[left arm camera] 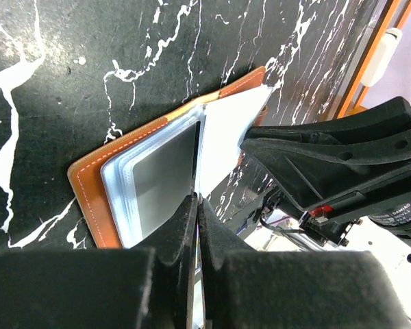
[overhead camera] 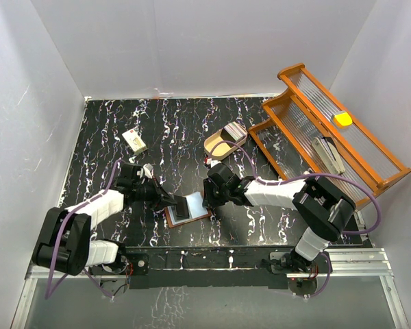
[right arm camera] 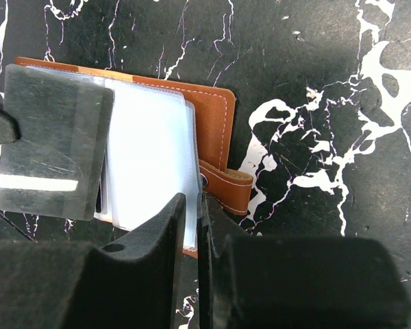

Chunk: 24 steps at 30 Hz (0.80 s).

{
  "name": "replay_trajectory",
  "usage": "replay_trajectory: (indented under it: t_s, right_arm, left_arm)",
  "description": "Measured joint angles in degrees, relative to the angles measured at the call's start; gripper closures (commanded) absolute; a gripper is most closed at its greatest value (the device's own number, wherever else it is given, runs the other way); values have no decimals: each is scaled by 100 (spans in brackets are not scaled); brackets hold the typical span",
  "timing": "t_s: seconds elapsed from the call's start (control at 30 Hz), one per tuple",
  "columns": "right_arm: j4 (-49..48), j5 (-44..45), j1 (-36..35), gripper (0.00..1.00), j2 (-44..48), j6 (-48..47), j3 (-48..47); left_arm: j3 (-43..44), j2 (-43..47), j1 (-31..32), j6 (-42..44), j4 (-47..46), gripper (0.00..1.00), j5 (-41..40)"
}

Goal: Put the credit cards into the card holder
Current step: Insert the credit card into the card holder.

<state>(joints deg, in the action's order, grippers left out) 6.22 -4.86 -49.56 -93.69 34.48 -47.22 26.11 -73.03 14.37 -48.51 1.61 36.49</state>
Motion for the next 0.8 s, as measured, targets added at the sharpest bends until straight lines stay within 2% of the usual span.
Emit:
replay_trajectory:
  t_s: [0.5, 0.8]
  right_arm:
    - [2, 48, -33, 88, 107, 52, 107]
    - [4, 68, -63, 87, 107, 55, 107]
  left_arm:
    - [0, -516, 199, -164, -457, 100, 28]
    - [4, -98, 273, -186, 101, 100, -129]
